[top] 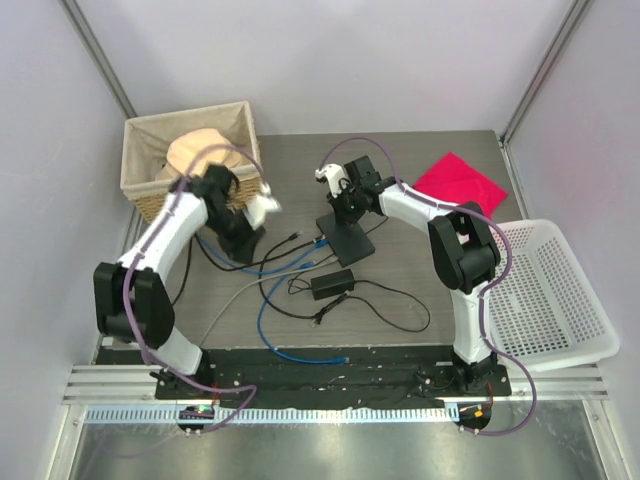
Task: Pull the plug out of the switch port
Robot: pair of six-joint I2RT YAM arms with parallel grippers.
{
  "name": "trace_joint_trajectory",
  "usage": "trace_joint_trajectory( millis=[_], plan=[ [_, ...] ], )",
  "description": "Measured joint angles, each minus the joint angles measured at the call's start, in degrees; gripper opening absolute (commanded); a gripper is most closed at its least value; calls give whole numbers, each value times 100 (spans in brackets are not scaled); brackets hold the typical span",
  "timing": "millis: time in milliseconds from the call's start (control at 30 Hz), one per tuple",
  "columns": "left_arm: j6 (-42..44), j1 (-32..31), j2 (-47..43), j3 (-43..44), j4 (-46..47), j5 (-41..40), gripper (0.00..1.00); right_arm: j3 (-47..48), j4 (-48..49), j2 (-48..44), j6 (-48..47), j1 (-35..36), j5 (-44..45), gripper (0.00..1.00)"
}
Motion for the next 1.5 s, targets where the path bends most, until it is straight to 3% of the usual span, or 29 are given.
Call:
trace_joint_trajectory(
  millis=[100, 167, 333, 567, 867, 967, 1033, 1100, 1133, 1500],
  plan=[
    [212, -726, -125, -1163, 286, 76, 40, 0, -2, 0, 0, 0, 9, 1],
    [302, -911, 92, -1314, 306, 92, 37, 0, -4, 0, 0, 0, 15, 1],
    [221, -831, 861, -887, 610, 90, 34, 0, -7, 0, -2, 4, 31, 1],
    [-1038, -841, 1832, -238, 710, -129, 28, -2, -4, 0, -2, 9, 35, 1],
    [-2100, -841, 1663, -203, 374, -269, 24, -4, -4, -2, 0, 13, 39, 1],
    [-2277, -841, 1399, -402, 319, -269, 19, -2, -7, -2, 4, 13, 39, 1],
    [-2330, -841, 1331, -450, 197, -267, 24, -2, -9, -2, 7, 13, 39, 1],
    [-2371, -844, 1346, -479, 133, -275, 42, 0, -9, -2, 20, 13, 39, 1],
    [-2426, -846, 1364, -496, 118, -313, 45, 0, -9, -2, 22, 13, 39, 1],
    [-3405, -1029, 1775, -761, 684, -1082, 46, -9, -2, -2, 28, 15, 39, 1]
  ],
)
